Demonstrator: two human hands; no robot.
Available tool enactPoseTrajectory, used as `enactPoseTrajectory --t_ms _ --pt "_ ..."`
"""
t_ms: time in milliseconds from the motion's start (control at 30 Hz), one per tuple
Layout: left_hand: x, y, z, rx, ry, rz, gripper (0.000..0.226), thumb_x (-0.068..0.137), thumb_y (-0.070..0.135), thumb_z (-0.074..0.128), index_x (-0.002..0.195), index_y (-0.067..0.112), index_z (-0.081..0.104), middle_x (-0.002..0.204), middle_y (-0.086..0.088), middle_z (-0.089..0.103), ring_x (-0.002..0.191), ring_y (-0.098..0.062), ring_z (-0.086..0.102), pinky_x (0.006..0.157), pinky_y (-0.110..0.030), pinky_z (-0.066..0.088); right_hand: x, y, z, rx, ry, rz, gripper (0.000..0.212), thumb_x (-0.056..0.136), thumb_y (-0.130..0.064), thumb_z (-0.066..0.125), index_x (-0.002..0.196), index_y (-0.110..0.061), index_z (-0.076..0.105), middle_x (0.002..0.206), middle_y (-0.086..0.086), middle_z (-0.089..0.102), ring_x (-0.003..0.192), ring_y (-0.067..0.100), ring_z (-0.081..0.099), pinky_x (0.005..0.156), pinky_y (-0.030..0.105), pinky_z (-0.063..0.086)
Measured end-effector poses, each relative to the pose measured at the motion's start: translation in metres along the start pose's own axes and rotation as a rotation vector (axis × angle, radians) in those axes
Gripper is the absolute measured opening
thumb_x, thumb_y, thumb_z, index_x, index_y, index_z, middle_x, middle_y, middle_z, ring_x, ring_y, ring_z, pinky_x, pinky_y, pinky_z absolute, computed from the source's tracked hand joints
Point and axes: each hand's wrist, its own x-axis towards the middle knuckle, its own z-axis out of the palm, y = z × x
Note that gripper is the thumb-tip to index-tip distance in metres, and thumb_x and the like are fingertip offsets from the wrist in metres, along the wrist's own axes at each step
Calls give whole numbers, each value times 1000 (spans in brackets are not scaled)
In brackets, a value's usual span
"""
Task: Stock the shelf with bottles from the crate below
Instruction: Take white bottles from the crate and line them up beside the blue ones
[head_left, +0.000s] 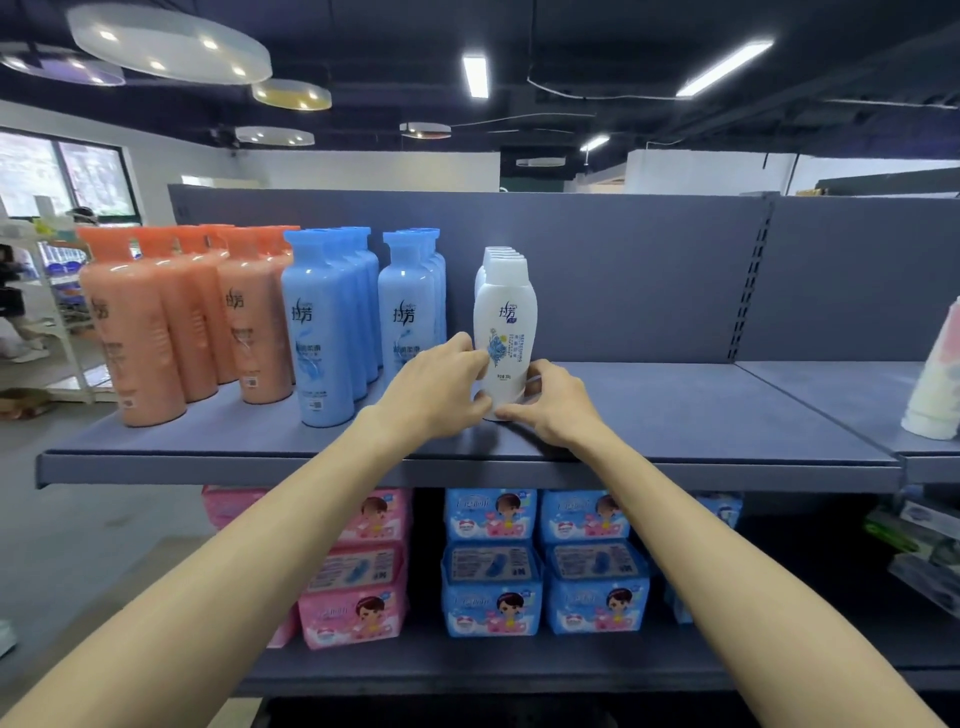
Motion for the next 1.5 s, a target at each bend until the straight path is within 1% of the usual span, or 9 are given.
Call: enactPoseTrajectory --t_ms 200,333,467,600,767,933,1100,1300,1500 --pt "-11 -8 -2 3 6 13 20 86 33 56 96 15 55 94 2 44 81 -25 53 67 -34 41 -2 -2 0 -56 -4 8 58 77 -26 83 122 -11 51 122 6 63 97 17 57 80 24 44" --pt "-28 -7 -1 -24 37 -13 23 87 35 54 100 16 56 99 2 48 81 -24 54 69 -36 46 -22 -9 -2 -141 83 -28 62 76 -35 82 119 -11 45 121 8 59 102 24 59 84 37 51" --pt "-63 6 -4 -67 102 53 27 87 39 54 108 22 55 99 6 48 84 -17 50 69 -37 48 -93 -5 -8 -110 165 -232 45 85 -32 74 123 -18 53 115 -5 60 95 9 58 84 23 49" --pt "-97 22 12 -91 95 125 29 86 45 45 102 24 55 91 8 51 83 -16 53 66 -36 48 -154 21 -4 -132 80 -309 35 88 -30 73 120 -22 59 110 -15 60 98 -1 57 87 11 44" --pt "-127 38 69 -94 -38 146 32 82 45 41 98 21 55 87 6 51 83 -20 55 56 -32 43 -179 62 16 -222 -31 -232 39 88 -31 72 123 -21 56 108 -8 62 97 4 58 89 25 49" --pt "-153 58 118 -204 -135 124 37 81 48 35 99 23 55 90 7 54 85 -18 57 61 -37 51 -201 92 30 -243 -105 -152 38 91 -35 67 124 -25 52 113 -10 60 99 4 57 90 29 50" --pt "-179 82 165 -241 -227 108 26 88 39 53 105 20 55 94 3 56 88 -20 58 63 -34 47 -219 127 53 -233 -174 -80 37 90 -31 69 122 -22 55 112 -5 61 94 8 59 88 33 52" --pt "-242 99 230 -290 -474 3 25 83 33 55 102 17 52 91 -1 56 87 -27 59 58 -36 45 -264 186 111 -177 -288 153 38 83 -24 74 117 -16 59 107 0 62 83 10 59 82 37 54" --pt "-294 107 278 -229 -679 -70 25 86 32 49 104 16 50 91 -3 53 85 -28 57 57 -33 39 -297 240 167 -183 -464 388 36 84 -23 71 116 -15 55 113 6 59 98 25 62 86 44 52"
